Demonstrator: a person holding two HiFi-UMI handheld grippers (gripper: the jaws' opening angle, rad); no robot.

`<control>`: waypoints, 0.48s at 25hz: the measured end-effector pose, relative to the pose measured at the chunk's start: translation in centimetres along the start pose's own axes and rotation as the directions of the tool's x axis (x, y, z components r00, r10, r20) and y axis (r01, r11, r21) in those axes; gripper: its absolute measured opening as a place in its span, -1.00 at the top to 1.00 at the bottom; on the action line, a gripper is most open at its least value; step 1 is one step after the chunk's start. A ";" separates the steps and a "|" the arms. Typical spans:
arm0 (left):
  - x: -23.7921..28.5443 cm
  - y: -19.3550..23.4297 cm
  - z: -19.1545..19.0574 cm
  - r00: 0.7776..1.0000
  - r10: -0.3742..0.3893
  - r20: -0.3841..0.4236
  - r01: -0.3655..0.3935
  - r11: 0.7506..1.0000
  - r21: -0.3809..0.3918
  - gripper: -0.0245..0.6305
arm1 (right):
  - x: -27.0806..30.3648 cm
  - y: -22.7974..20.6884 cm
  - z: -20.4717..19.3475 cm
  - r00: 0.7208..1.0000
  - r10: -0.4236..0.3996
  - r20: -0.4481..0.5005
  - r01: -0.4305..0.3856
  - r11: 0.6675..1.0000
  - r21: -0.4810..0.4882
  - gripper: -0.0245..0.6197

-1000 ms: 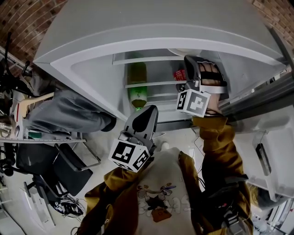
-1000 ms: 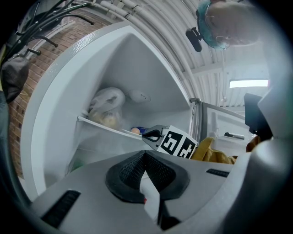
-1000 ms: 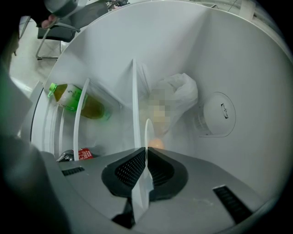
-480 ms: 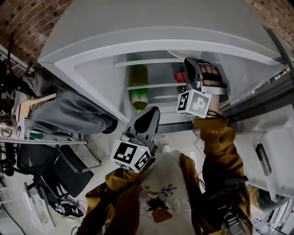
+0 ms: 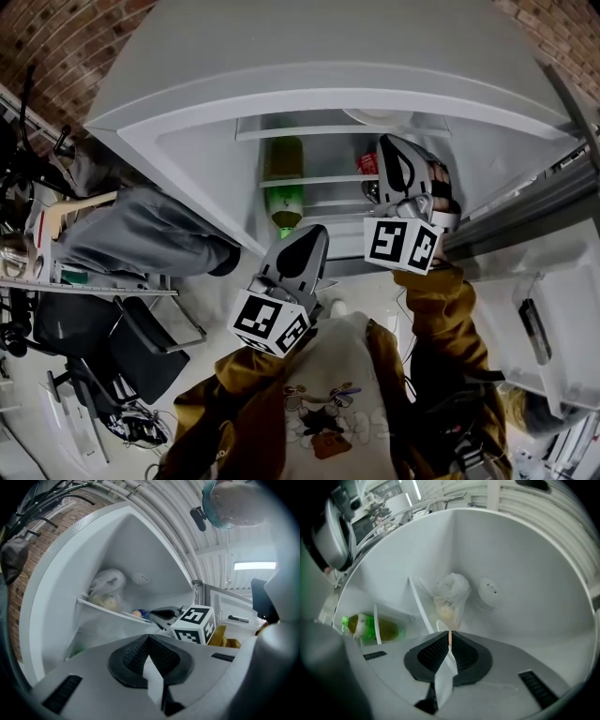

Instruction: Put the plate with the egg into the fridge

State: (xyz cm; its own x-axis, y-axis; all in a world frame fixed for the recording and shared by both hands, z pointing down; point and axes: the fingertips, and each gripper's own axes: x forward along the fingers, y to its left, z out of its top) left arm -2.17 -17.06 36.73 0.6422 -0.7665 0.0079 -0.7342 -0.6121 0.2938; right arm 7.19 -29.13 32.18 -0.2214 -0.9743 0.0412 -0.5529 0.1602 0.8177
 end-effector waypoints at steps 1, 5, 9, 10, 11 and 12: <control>0.0 0.0 0.0 1.000 -0.001 -0.002 0.001 1.000 0.000 0.91 | -0.7 -0.1 0.6 0.999 -0.005 0.034 0.003 0.998 0.064 0.86; -0.2 0.2 -0.2 1.000 0.012 0.000 -0.012 1.000 -0.009 0.91 | -3.4 -0.3 2.6 0.986 -0.014 0.168 -0.043 0.943 0.329 0.86; -0.4 0.3 -0.6 1.000 0.022 -0.009 -0.022 1.000 -0.015 0.91 | -5.8 0.7 0.9 0.985 0.006 0.175 -0.123 0.733 0.669 0.86; -0.4 0.3 -0.6 1.000 0.025 -0.010 -0.025 1.000 -0.015 0.91 | -6.2 1.3 0.0 0.986 0.037 0.164 -0.145 0.679 0.720 0.86; -0.5 0.4 -0.6 1.000 0.028 -0.009 -0.028 0.999 -0.017 0.91 | -6.6 2.0 -0.8 0.986 0.061 0.154 -0.158 0.623 0.766 0.86; -0.5 0.4 -0.6 0.999 0.033 -0.008 -0.033 0.999 -0.021 0.91 | -7.0 2.6 -1.5 0.987 0.076 0.142 -0.159 0.569 0.807 0.86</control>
State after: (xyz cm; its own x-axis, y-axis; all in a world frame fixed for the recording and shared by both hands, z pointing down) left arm -2.71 -16.79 37.40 0.6197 -0.7845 0.0250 -0.7501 -0.5825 0.3131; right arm 8.46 -22.08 34.88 -0.3742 -0.9271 0.0213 -0.9273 0.3742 -0.0045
